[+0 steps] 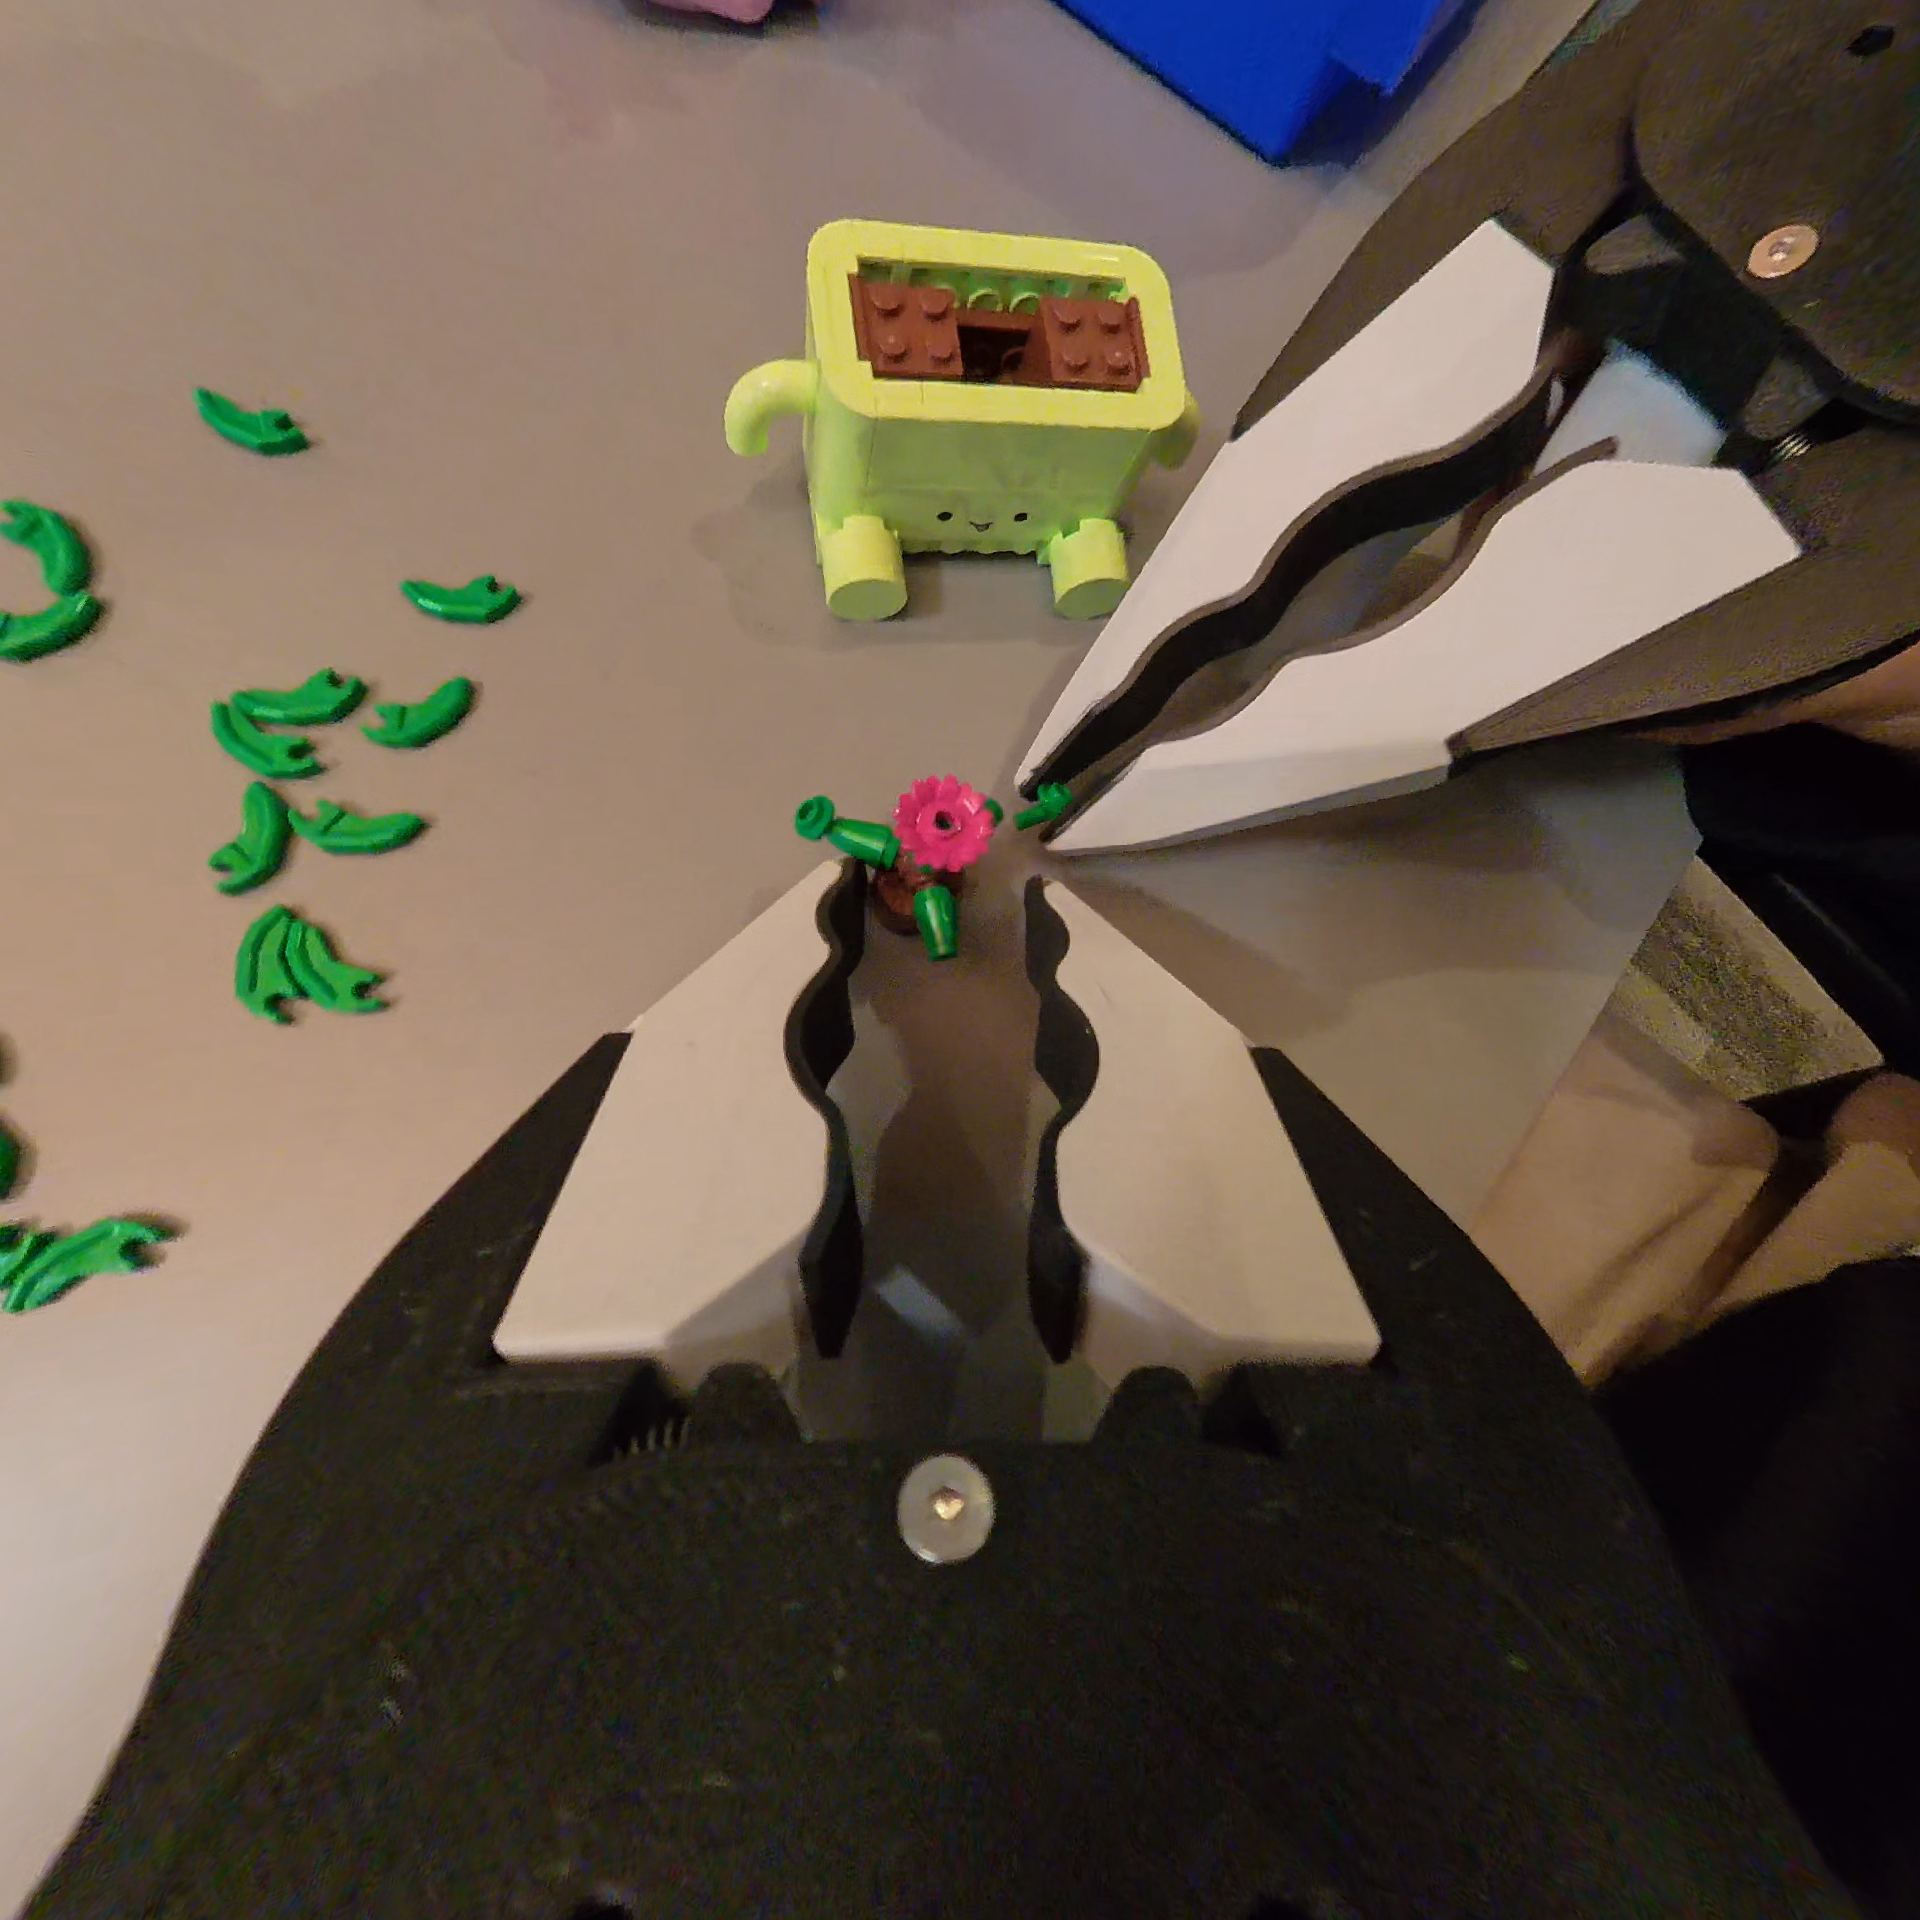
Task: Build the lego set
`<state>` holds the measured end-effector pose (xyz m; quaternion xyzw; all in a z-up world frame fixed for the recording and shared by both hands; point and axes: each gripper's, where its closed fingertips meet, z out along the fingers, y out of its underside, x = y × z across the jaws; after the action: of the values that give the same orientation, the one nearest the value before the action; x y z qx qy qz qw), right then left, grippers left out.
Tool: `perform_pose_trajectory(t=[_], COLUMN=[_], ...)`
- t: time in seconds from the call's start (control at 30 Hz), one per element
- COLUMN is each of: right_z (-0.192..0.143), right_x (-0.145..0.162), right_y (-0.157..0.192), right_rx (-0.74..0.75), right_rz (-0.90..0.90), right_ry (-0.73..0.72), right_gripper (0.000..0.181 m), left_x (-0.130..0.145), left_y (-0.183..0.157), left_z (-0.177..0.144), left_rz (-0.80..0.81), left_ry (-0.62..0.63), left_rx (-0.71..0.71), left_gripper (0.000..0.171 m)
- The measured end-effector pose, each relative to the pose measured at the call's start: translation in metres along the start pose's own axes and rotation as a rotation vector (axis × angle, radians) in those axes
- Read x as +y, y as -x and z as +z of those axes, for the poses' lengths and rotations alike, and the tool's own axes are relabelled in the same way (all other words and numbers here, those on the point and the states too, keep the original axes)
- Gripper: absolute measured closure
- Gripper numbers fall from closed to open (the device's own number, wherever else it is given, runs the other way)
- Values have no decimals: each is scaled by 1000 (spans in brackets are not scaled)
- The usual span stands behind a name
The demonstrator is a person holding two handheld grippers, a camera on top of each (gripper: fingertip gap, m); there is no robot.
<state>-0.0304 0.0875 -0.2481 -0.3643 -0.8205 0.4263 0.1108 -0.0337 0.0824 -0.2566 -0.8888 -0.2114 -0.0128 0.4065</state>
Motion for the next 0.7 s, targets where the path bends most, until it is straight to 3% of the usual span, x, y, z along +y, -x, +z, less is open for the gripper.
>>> perform_pose_trajectory(t=[0.27,0.43,0.7], right_z=[-4,-9,-22], right_x=[-3,-6,-25], right_y=[-3,-2,4], right_rx=[44,75,15], right_rz=[-13,-37,31], right_ry=[-28,-68,-208], right_gripper=[176,176,176], left_x=[-6,-5,-21], left_y=[4,1,3], left_z=[3,3,-16], left_rz=[46,53,-158], left_ry=[-9,-7,-164], left_rx=[-38,-25,176], left_gripper=[158,158,159])
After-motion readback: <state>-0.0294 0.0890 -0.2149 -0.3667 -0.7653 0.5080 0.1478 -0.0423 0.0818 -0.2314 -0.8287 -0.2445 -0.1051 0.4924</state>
